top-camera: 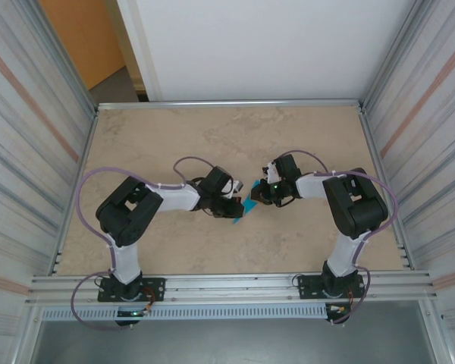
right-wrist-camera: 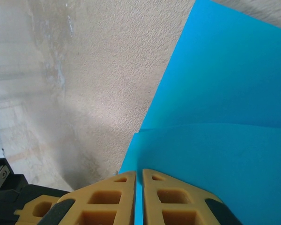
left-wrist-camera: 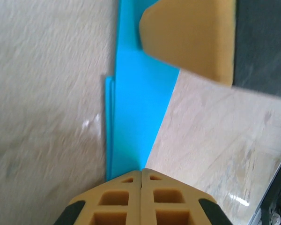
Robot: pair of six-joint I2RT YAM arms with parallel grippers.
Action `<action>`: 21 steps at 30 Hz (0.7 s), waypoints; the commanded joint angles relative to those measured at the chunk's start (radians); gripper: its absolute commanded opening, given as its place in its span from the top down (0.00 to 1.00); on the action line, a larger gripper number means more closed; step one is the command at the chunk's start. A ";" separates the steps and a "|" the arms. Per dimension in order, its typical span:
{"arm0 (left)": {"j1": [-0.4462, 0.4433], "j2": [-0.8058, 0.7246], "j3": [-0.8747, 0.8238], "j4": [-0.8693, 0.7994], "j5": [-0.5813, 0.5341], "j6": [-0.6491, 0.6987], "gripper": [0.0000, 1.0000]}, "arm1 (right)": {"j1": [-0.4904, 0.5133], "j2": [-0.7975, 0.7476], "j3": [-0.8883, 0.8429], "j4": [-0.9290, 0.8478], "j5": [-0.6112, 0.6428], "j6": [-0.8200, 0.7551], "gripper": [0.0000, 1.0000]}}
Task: Fold a paper plane with a square sheet of paper (pick it up from the middle)
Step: Fold the wing for the fifth time at the center of the table.
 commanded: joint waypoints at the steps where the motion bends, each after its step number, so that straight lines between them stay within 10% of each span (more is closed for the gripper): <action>1: -0.006 -0.049 -0.072 -0.178 -0.020 -0.002 1.00 | -0.003 0.070 -0.027 -0.108 0.120 -0.037 0.87; 21: 0.023 -0.285 -0.095 -0.019 -0.050 -0.031 0.99 | 0.119 0.014 0.005 -0.048 0.073 0.056 0.87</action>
